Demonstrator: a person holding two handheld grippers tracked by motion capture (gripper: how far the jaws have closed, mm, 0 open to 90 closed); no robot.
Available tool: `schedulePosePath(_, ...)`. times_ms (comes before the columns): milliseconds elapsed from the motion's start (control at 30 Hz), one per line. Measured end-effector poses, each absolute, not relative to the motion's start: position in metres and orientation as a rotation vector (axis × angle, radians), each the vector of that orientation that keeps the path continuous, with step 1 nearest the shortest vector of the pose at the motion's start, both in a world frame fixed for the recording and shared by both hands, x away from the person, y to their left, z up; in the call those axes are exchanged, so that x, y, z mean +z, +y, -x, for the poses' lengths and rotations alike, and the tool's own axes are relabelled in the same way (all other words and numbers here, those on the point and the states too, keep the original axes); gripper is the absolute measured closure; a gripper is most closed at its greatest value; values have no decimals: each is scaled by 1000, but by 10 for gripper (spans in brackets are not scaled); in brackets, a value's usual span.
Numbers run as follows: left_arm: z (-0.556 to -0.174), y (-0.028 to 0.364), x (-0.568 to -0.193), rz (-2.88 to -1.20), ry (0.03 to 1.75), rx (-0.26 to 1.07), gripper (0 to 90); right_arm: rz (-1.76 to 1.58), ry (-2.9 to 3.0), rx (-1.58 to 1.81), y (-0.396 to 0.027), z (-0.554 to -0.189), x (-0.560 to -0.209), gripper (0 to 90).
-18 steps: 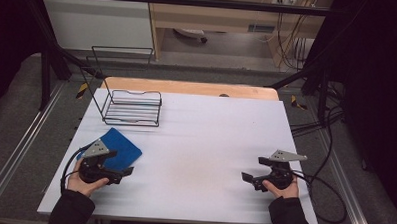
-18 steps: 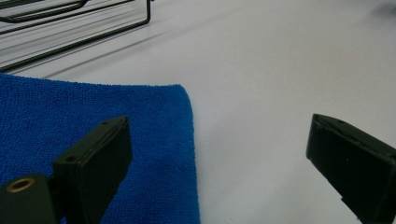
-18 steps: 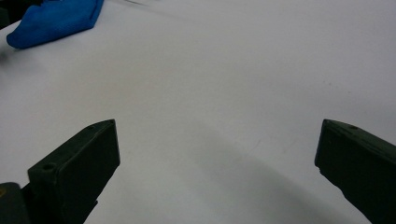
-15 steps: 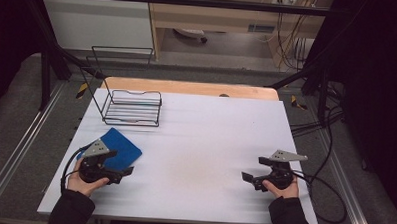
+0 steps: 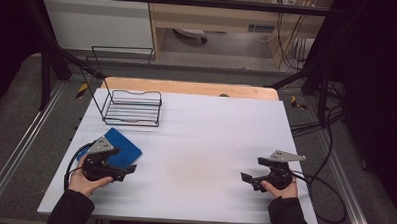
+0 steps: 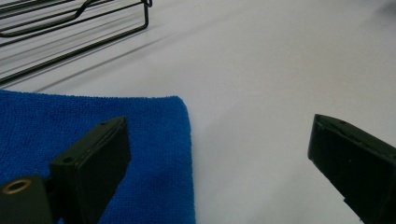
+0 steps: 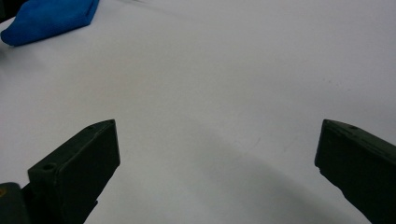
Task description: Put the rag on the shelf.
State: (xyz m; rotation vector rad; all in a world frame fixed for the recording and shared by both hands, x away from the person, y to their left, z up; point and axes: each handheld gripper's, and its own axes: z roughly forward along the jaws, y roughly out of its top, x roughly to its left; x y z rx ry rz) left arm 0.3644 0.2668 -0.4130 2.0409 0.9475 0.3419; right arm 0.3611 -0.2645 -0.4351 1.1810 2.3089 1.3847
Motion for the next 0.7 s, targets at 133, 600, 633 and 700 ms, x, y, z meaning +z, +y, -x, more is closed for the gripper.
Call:
schedulePosePath(133, -371, 262, -407, -2058, 968, 345, 73, -1183, 2312, 1381, -264, -361, -435, 6)
schedulePosePath(600, -382, 252, -420, -2140, 1050, 393, 361, -1183, 2324, 1365, -263, -362, -436, 6)
schedulePosePath(633, -383, 252, -421, -2144, 1051, 396, 393, -1183, 2325, 1361, -263, -362, -436, 6)
schedulePosePath(700, -383, 253, -424, -2156, 1057, 395, 449, -1182, 2328, 1358, -263, -362, -437, 6)
